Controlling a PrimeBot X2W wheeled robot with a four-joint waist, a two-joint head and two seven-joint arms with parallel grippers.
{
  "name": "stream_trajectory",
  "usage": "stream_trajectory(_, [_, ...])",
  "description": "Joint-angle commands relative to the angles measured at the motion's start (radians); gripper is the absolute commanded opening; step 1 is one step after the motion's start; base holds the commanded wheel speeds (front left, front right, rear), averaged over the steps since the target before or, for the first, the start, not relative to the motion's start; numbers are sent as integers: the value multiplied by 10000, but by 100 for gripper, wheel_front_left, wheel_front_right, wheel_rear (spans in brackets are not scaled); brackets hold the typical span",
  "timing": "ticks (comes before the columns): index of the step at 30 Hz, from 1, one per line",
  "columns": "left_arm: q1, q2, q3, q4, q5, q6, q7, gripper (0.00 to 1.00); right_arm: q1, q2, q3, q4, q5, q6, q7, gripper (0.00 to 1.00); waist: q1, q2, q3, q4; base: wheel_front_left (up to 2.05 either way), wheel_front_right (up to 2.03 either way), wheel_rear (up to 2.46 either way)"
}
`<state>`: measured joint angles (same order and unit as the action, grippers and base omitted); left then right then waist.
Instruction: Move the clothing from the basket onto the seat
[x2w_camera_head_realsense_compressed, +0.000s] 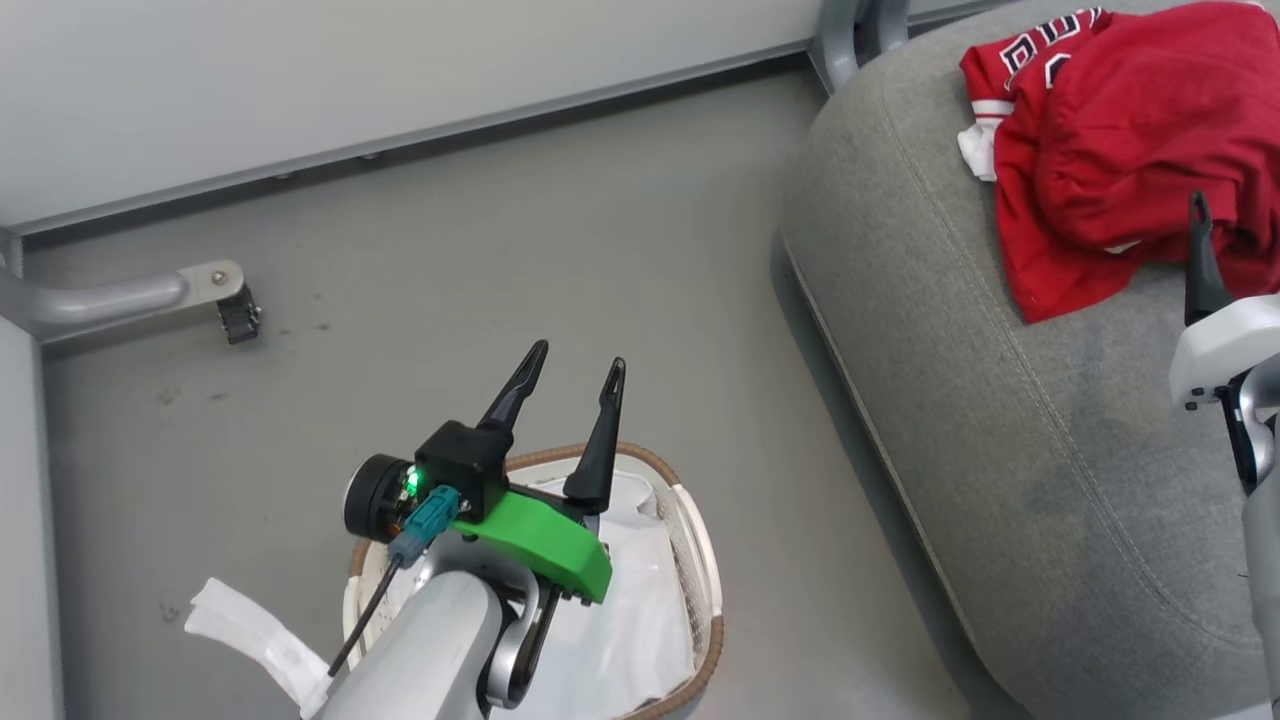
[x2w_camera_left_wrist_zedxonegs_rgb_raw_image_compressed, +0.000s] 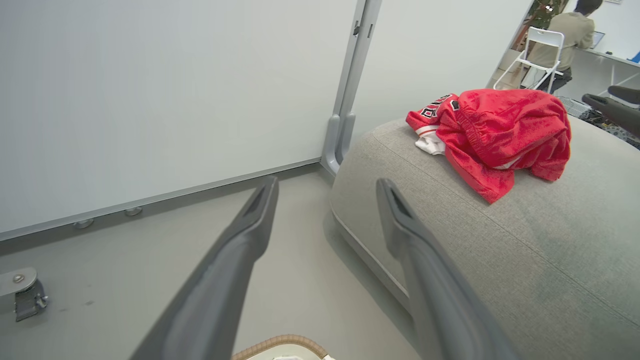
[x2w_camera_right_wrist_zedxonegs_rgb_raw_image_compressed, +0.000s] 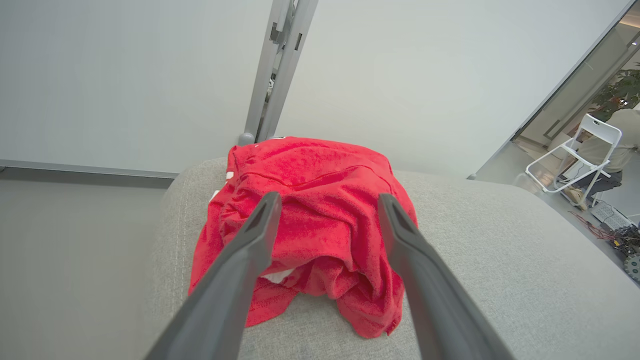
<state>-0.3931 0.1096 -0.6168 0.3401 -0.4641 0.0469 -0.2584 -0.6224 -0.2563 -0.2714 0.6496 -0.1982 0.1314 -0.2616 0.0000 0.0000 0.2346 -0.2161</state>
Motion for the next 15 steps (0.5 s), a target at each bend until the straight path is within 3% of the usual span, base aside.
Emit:
stream_trajectory(1, [299,3,121,87,-63,47,-67,100,226,32,100,-36,128,-15,-49,100,0,0,-867,751,0,0,0])
stream_trajectory(15, [1827,200,2084,-206,187,411,-59,100,760,1278,1445,-516,1242,-15,-51,100,0,0,-1881,2217,0,0,0])
